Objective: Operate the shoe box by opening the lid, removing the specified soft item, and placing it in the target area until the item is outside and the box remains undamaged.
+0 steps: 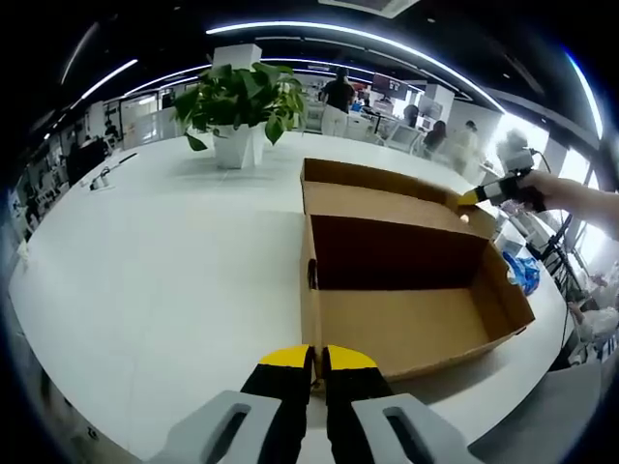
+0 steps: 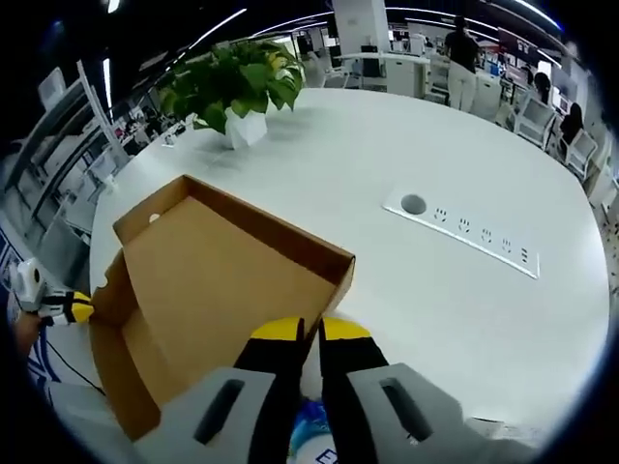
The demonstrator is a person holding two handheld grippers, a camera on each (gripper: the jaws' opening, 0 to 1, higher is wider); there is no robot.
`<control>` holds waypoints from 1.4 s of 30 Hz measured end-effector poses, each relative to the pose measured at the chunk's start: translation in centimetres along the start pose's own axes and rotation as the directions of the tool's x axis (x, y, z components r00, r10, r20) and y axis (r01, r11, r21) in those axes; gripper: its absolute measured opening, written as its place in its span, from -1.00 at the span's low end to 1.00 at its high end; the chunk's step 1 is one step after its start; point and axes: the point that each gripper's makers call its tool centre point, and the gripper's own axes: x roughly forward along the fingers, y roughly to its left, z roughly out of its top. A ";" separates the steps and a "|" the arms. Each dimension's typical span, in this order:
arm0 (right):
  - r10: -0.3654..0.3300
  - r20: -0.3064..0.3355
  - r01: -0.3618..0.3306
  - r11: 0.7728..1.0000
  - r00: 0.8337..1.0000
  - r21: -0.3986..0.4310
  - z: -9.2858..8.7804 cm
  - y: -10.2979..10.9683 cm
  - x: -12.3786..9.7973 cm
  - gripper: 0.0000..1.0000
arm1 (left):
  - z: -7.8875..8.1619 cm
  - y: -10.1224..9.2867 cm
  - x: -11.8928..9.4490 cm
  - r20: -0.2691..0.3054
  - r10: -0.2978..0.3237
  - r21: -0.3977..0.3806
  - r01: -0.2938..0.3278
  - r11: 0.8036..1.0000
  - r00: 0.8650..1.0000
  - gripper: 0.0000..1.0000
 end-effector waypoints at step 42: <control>0.043 0.234 -0.029 0.997 0.971 -0.065 1.8 3.9 -8.2 -0.99 | 0.0 -0.2 -0.3 0.019 -0.002 -0.005 0.002 1.000 1.000 -0.93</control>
